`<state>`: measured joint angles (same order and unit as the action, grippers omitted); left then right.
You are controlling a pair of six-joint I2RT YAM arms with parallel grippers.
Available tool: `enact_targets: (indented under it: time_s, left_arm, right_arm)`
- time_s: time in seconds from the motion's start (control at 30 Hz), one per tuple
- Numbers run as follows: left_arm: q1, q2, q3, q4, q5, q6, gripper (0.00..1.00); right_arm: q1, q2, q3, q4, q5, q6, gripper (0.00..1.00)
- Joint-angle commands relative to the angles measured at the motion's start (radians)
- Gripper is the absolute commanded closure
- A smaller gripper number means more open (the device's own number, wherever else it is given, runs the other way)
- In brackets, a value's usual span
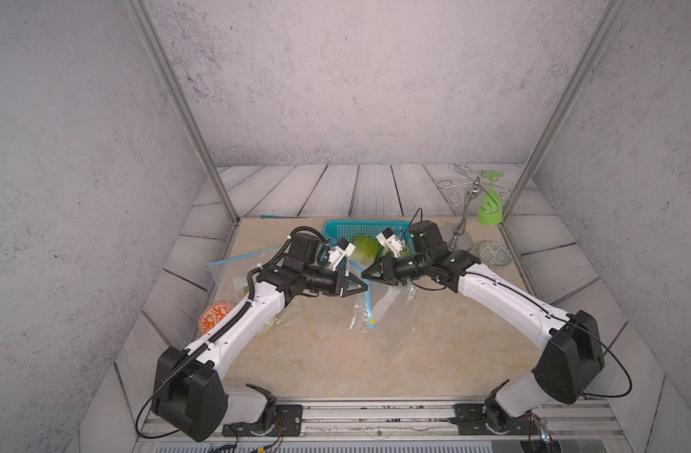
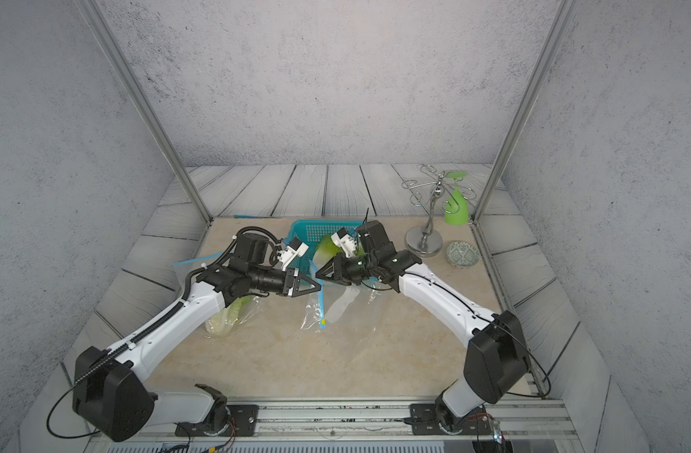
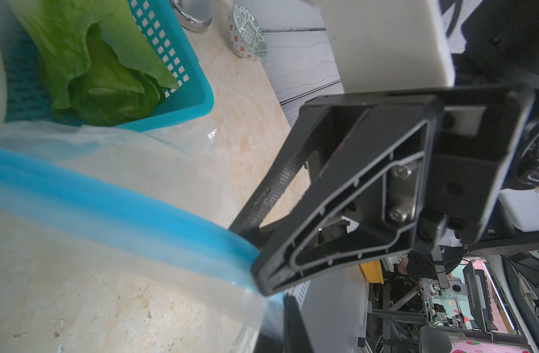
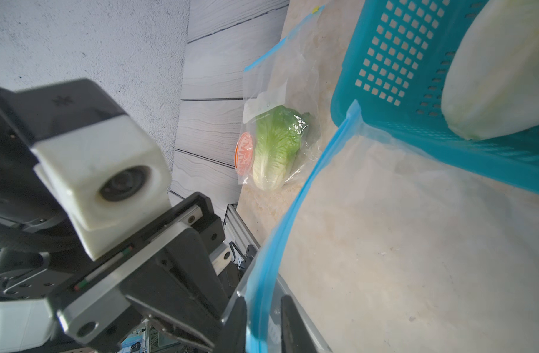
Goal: Put the chinese cabbages into a zipper bag and zip it
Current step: Place the zipper food storage bag at the center of the board.
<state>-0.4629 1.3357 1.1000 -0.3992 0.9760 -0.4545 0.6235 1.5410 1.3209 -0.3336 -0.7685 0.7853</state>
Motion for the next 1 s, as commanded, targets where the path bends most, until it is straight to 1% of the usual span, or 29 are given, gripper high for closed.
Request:
enact_targets:
  time_s: [0.0, 0.03, 0.07, 0.13, 0.17, 0.2, 0.27, 0.33, 0.4, 0.47, 0.5, 0.57, 0.63, 0.7, 0.77, 0.8, 0.87, 0.97]
  left_arm:
    - [-0.007, 0.009, -0.01, 0.026, 0.026, 0.01, 1.0]
    - [-0.006, 0.013, -0.012, 0.026, 0.024, 0.013, 1.0]
    - [-0.006, 0.018, -0.012, 0.026, 0.023, 0.014, 1.0]
    - [-0.006, 0.022, -0.012, 0.025, 0.024, 0.016, 1.0]
    - [-0.006, 0.02, -0.012, 0.02, 0.024, 0.016, 0.96]
    - [-0.005, 0.016, -0.012, 0.006, 0.022, 0.02, 0.9]
    - [0.003, 0.005, -0.018, -0.041, 0.007, 0.038, 0.8]
    - [0.012, -0.001, -0.019, -0.119, -0.023, 0.074, 0.74]
    - [0.013, -0.003, 0.0, -0.219, -0.086, 0.126, 0.68]
    - [0.012, -0.014, -0.007, -0.235, -0.102, 0.121, 0.62]
    - [0.01, -0.021, -0.024, -0.206, -0.103, 0.099, 0.6]
    - [0.01, -0.028, -0.074, -0.135, -0.098, 0.055, 0.57]
    - [0.012, -0.024, -0.128, -0.072, -0.08, 0.027, 0.55]
    - [0.015, -0.01, -0.181, -0.011, -0.069, 0.001, 0.53]
    - [0.015, 0.017, -0.222, 0.021, -0.067, -0.003, 0.52]
    - [0.016, 0.034, -0.228, 0.013, -0.072, 0.006, 0.51]
    - [0.017, 0.059, -0.233, -0.021, -0.106, 0.026, 0.52]
    - [0.025, 0.064, -0.242, -0.053, -0.169, 0.032, 0.52]
  right_arm:
    - [0.005, 0.022, -0.003, 0.072, -0.04, 0.029, 0.72]
    - [0.005, 0.021, -0.005, 0.09, -0.041, 0.041, 0.72]
    - [0.005, 0.022, -0.005, 0.099, -0.036, 0.047, 0.74]
    - [0.005, 0.028, 0.006, 0.073, -0.012, 0.034, 0.81]
    - [0.005, 0.028, 0.014, 0.045, 0.008, 0.021, 0.86]
    - [0.005, 0.029, 0.023, 0.004, 0.042, 0.0, 0.9]
    - [0.005, 0.024, 0.044, -0.084, 0.113, -0.04, 0.93]
    - [0.007, 0.021, 0.068, -0.164, 0.184, -0.075, 0.95]
    - [0.015, 0.021, 0.082, -0.227, 0.265, -0.091, 0.95]
    - [0.036, 0.039, 0.093, -0.263, 0.325, -0.094, 0.95]
    - [0.049, 0.056, 0.102, -0.286, 0.357, -0.088, 0.94]
    - [0.078, 0.085, 0.103, -0.291, 0.401, -0.086, 0.91]
    - [0.096, 0.115, 0.091, -0.263, 0.391, -0.077, 0.86]
    - [0.099, 0.128, 0.046, -0.172, 0.338, -0.058, 0.77]
    - [0.088, 0.143, 0.001, -0.077, 0.241, -0.042, 0.63]
    - [0.079, 0.152, -0.003, -0.061, 0.192, -0.047, 0.58]
    - [0.064, 0.155, -0.01, -0.062, 0.129, -0.074, 0.52]
    - [0.048, 0.112, -0.012, -0.126, 0.117, -0.146, 0.48]
